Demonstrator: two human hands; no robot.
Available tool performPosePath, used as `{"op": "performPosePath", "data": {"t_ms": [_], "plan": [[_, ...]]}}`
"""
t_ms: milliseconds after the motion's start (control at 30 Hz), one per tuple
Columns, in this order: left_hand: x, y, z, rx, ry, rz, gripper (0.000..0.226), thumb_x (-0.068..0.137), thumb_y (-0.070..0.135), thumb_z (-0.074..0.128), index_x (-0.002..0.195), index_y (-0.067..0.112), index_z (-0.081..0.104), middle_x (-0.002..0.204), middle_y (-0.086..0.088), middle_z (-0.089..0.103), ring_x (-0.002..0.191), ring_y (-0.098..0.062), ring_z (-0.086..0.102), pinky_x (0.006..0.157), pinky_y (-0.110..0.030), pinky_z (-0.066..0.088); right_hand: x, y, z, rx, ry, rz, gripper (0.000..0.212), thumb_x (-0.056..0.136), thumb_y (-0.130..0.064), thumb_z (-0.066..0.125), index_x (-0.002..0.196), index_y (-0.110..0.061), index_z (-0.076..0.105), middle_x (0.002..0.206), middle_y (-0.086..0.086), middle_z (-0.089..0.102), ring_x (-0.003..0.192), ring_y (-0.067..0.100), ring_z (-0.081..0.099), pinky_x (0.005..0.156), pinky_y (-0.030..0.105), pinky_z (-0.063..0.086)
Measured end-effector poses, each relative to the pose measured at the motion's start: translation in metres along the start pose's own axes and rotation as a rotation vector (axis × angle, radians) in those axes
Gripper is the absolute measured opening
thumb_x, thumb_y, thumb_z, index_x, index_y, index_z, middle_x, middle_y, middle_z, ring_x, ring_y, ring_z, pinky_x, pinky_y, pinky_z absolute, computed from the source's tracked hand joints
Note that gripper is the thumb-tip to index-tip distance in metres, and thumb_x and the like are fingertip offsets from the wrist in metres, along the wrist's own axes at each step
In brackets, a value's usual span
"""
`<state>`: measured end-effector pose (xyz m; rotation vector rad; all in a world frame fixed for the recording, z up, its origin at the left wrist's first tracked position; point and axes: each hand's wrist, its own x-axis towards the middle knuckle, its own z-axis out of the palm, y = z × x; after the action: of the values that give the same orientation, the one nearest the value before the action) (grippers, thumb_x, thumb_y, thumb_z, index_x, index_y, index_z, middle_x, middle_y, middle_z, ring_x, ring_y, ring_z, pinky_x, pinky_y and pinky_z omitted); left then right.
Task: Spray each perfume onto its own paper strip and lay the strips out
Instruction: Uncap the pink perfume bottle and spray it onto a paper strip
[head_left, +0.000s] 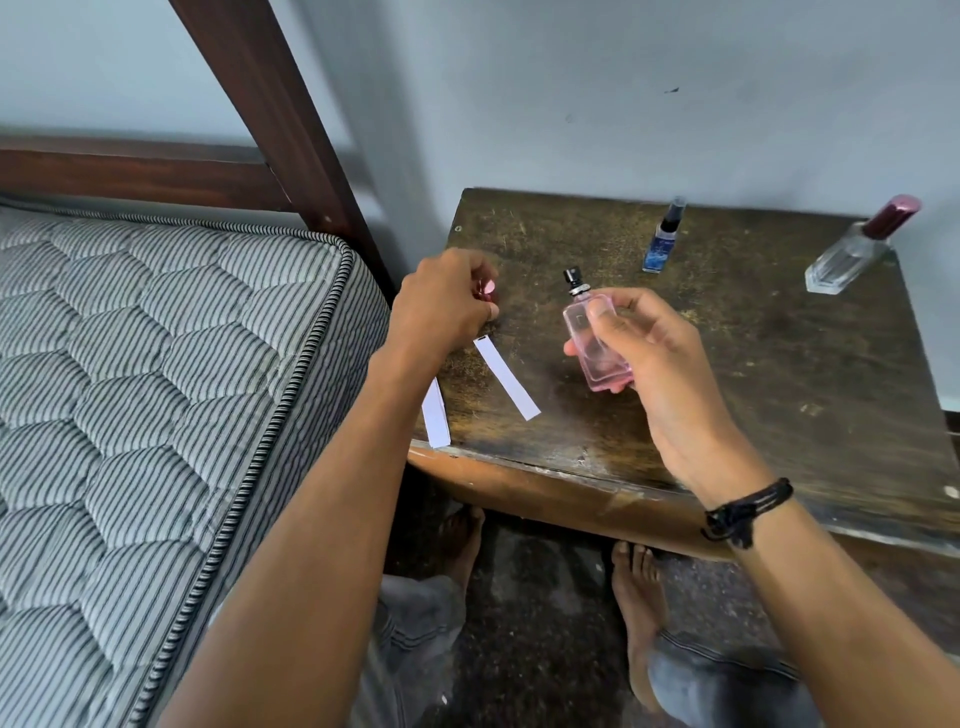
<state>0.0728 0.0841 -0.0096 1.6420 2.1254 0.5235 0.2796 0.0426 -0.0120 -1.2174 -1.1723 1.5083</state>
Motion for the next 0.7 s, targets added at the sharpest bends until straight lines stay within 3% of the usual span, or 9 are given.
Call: {"op": "performPosePath", "data": {"t_ms": [100, 233, 333, 433, 567, 700], "plan": [[0.0, -0.002, -0.011, -0.026, -0.042, -0.009, 0.042, 0.074, 0.017, 0.085, 0.112, 0.027, 0.068, 0.096, 0.01, 0.067, 0.095, -0.017, 0.067, 0.095, -0.036, 0.053, -0.001, -0.001, -0.001, -0.01, 0.017, -0.013, 0.024, 0.098, -0.034, 0.065, 0.11, -0.015, 0.07, 0.088, 0.005, 0.077, 0.071, 0.011, 0.069, 0.057, 0.024, 0.045], [-0.007, -0.01, -0.032, -0.023, 0.011, -0.071, 0.021, 0.074, 0.017, 0.085, 0.085, 0.025, 0.068, 0.087, 0.002, 0.072, 0.088, -0.019, 0.069, 0.088, -0.035, 0.055, 0.0, -0.001, -0.003, -0.024, 0.033, -0.006, 0.02, 0.099, -0.035, 0.065, 0.108, -0.017, 0.07, 0.091, 0.01, 0.077, 0.072, 0.023, 0.07, 0.058, 0.032, 0.043], [-0.017, -0.013, -0.032, 0.018, -0.102, -0.071, 0.013, 0.075, 0.021, 0.087, 0.079, 0.02, 0.075, 0.079, 0.003, 0.073, 0.081, -0.015, 0.07, 0.085, -0.032, 0.056, -0.001, -0.002, -0.001, -0.021, 0.045, 0.021, 0.016, 0.098, -0.029, 0.067, 0.105, -0.015, 0.069, 0.096, 0.009, 0.077, 0.064, 0.026, 0.068, 0.049, 0.029, 0.038], [-0.023, -0.013, -0.018, 0.056, -0.16, -0.061, 0.015, 0.073, 0.029, 0.089, 0.08, 0.026, 0.076, 0.083, 0.007, 0.073, 0.087, -0.015, 0.07, 0.088, -0.033, 0.054, -0.003, -0.004, 0.002, -0.009, 0.033, 0.041, 0.016, 0.096, -0.027, 0.069, 0.103, -0.013, 0.067, 0.098, 0.009, 0.078, 0.061, 0.019, 0.063, 0.043, 0.023, 0.033], [-0.023, -0.011, -0.005, 0.103, -0.138, -0.059, 0.017, 0.072, 0.032, 0.087, 0.084, 0.03, 0.074, 0.094, 0.003, 0.073, 0.095, -0.024, 0.069, 0.087, -0.036, 0.053, -0.005, -0.007, 0.007, 0.056, 0.027, 0.077, 0.017, 0.095, -0.023, 0.068, 0.107, -0.012, 0.062, 0.09, 0.011, 0.079, 0.056, 0.005, 0.061, 0.04, 0.013, 0.035], [-0.023, -0.009, -0.001, 0.155, -0.065, -0.044, 0.013, 0.079, 0.027, 0.081, 0.09, 0.024, 0.074, 0.097, -0.001, 0.071, 0.095, -0.029, 0.068, 0.08, -0.035, 0.051, -0.004, -0.006, 0.009, 0.054, 0.026, 0.076, 0.01, 0.095, -0.021, 0.067, 0.1, -0.017, 0.059, 0.09, 0.01, 0.077, 0.056, 0.002, 0.06, 0.041, 0.012, 0.034]]}}
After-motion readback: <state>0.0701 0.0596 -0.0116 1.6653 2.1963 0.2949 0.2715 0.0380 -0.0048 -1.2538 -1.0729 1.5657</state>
